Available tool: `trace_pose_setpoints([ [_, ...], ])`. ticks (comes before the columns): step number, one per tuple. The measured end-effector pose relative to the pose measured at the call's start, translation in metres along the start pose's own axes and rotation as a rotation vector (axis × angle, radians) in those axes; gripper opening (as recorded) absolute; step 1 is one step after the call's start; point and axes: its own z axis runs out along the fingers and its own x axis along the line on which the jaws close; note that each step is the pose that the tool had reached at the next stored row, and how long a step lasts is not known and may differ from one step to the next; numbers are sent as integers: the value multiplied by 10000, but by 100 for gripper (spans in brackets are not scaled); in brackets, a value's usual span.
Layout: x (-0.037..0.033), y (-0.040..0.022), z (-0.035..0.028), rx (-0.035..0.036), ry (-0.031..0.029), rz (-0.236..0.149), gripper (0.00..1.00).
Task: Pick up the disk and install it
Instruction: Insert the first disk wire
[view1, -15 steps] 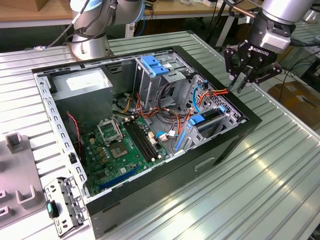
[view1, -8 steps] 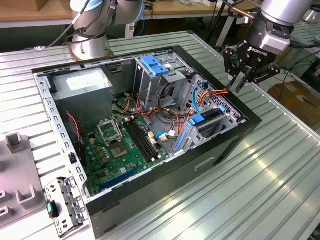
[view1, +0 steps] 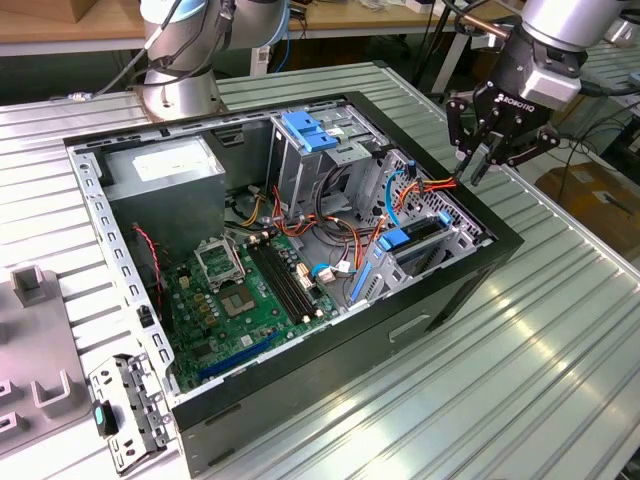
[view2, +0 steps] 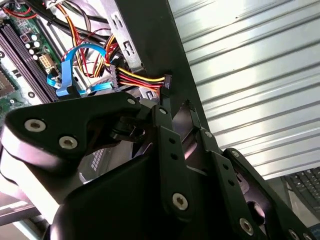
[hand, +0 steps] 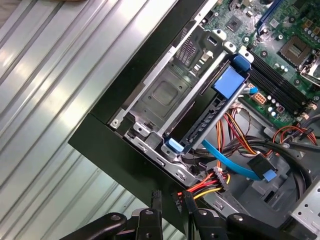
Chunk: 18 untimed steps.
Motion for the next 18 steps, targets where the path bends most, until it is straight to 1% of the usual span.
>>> trace_pose_setpoints([
  [1, -5, -4, 2, 1, 0, -102, 30],
  [5, -24, -20, 29, 8, -4, -739, 30],
  [9, -26, -22, 58, 18, -9, -1476, 30],
  [10, -26, -22, 72, 21, -10, -1765, 30],
  [12, -26, -22, 97, 30, -16, -2201, 30],
  [14, -27, -21, 112, 48, -32, -2522, 30],
  [15, -27, -21, 119, 66, -48, -2620, 30],
  [17, -27, -21, 136, 84, -65, -2691, 30],
  [18, -27, -20, 141, 93, -74, -2728, 29],
])
